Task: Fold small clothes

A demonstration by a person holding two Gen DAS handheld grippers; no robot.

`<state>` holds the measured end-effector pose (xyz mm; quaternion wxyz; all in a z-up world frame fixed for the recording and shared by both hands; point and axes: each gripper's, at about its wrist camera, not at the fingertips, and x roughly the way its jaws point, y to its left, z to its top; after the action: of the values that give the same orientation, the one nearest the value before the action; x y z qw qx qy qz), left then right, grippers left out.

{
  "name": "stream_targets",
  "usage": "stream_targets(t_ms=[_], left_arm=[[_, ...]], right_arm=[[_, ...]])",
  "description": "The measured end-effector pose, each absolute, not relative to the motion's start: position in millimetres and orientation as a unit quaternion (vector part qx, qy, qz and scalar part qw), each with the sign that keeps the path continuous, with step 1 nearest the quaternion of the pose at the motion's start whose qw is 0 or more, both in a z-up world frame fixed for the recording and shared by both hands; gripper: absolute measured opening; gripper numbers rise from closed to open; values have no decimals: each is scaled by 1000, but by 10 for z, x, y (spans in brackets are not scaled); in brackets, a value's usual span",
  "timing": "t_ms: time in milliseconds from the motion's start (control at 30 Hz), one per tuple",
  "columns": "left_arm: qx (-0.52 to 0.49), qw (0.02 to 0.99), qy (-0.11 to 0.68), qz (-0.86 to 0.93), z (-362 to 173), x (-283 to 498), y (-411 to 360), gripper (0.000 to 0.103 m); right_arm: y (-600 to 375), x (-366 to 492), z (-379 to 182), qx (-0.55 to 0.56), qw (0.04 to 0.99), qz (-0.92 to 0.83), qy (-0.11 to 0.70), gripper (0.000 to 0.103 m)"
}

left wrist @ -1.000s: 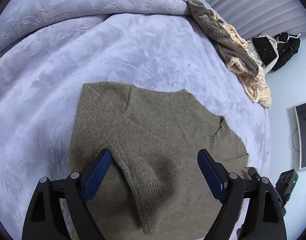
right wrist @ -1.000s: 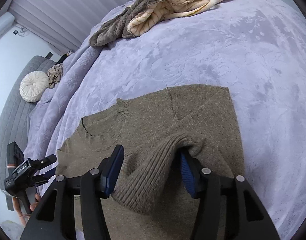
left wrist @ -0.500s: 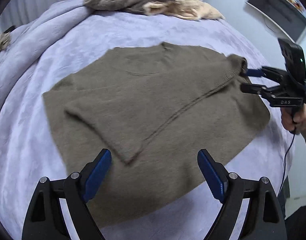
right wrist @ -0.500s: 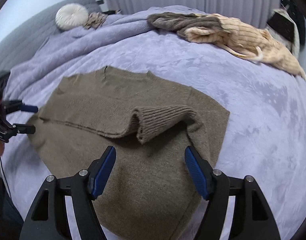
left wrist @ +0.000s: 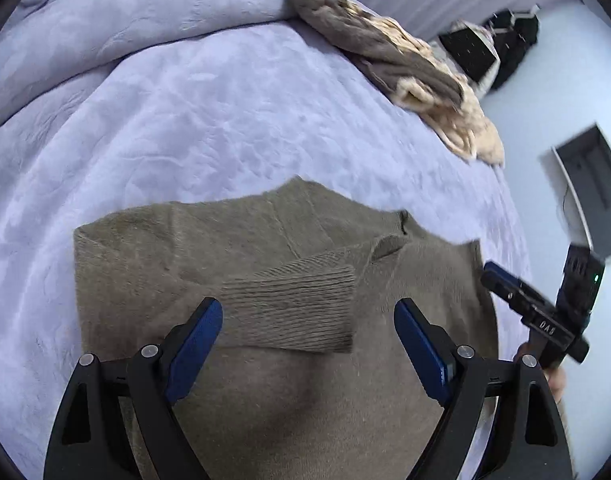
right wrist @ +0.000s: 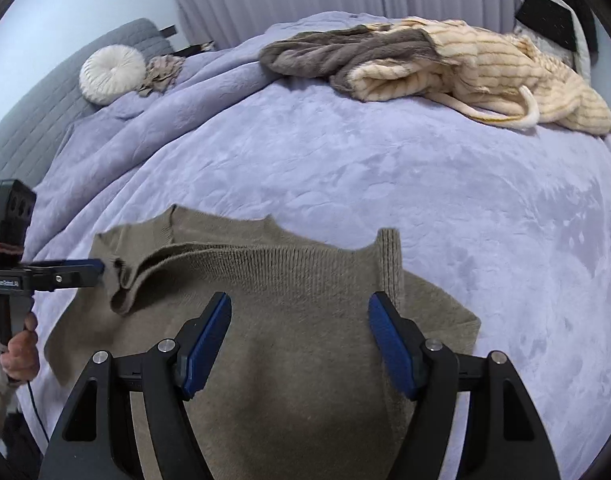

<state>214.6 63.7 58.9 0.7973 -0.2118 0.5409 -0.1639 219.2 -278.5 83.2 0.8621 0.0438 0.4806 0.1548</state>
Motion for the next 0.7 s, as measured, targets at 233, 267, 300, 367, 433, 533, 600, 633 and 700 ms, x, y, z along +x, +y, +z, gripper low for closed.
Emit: stream_targets(t_ms=[233,267,300,367,433,533,600,633,700], left_arm=[[-215,816,516,-150,728,1971,787,88],[-210,813,518,-166,737,1970,727,88],[-201,810,519,-186,759,1963,636,88],[-164,807,513,-242,829,1832,366,88],[-107,806,511,-280,852,1698,92,88],[-42,800,525,-287,739,1684,-172,88],[-29,802,539,-256,603,1883,-199,88],[-32,806,543,-231,541,2009,-145,88],[-84,807,558,-173,411,2305,118,88]], right_arm=[[-2846,2079,881,75,872,134,465,75],[-2801,2069,849,68,870,137,469,75],[-2745,2077,784,58,866,138,478,75],[-2707,2101,681,47,861,127,491,75],[-2696,2098,639,44,860,126,493,75],[-2696,2084,612,39,860,126,493,75],[-2702,2096,572,36,859,122,497,75],[-2712,2099,550,36,858,119,498,75],[-2737,2096,527,41,858,115,499,75]])
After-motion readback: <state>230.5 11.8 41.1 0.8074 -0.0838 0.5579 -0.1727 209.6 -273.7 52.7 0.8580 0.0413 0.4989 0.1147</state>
